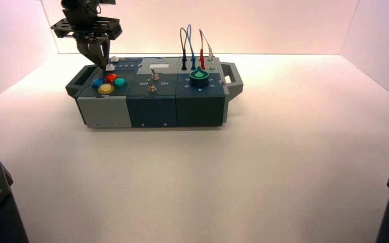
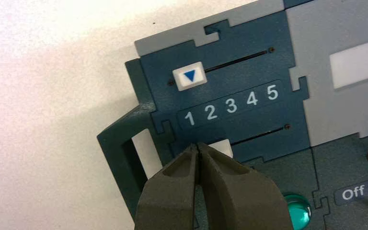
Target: Move the bottom slider to position 3.
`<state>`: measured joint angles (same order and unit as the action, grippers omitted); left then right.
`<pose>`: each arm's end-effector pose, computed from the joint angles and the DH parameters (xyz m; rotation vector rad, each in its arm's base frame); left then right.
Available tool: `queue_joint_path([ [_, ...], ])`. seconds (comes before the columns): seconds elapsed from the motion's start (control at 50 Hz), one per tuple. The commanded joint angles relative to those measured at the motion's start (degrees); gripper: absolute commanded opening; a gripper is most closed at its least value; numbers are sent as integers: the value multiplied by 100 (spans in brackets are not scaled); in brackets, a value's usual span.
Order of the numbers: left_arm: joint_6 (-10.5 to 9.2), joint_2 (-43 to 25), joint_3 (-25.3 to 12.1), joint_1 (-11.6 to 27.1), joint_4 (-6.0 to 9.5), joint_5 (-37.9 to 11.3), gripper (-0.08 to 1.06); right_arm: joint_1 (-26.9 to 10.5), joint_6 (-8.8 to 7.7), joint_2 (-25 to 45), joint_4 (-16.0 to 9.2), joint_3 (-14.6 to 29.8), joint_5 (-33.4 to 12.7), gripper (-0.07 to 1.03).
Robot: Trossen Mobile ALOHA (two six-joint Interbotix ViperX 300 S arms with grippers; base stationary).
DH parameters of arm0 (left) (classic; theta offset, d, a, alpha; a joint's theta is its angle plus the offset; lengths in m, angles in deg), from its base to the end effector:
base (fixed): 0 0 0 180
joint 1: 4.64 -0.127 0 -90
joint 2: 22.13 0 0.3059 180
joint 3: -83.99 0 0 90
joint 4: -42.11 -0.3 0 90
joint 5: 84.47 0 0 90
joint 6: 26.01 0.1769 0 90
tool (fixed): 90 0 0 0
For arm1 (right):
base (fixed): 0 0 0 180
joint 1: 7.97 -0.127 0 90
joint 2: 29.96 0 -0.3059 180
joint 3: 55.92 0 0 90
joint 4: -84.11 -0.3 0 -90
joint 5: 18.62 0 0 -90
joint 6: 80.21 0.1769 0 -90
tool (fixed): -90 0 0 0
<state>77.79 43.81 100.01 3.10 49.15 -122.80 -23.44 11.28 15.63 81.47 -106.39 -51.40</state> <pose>0.3850 -0.0659 0.0405 0.1610 1.3518 -0.2757 0.2128 0.0635 0.2030 -0.0212 0.6833 0.2615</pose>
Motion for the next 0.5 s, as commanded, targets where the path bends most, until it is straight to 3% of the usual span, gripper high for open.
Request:
queue_joint_path([
  [0.02,26,70,-114,62,9,18,-3,-26,-9,0,-18,185,35,-2],
  [0.5,26,44,-114,193,9,18,-3,-26,-9,-18,-18,176,35,-3],
])
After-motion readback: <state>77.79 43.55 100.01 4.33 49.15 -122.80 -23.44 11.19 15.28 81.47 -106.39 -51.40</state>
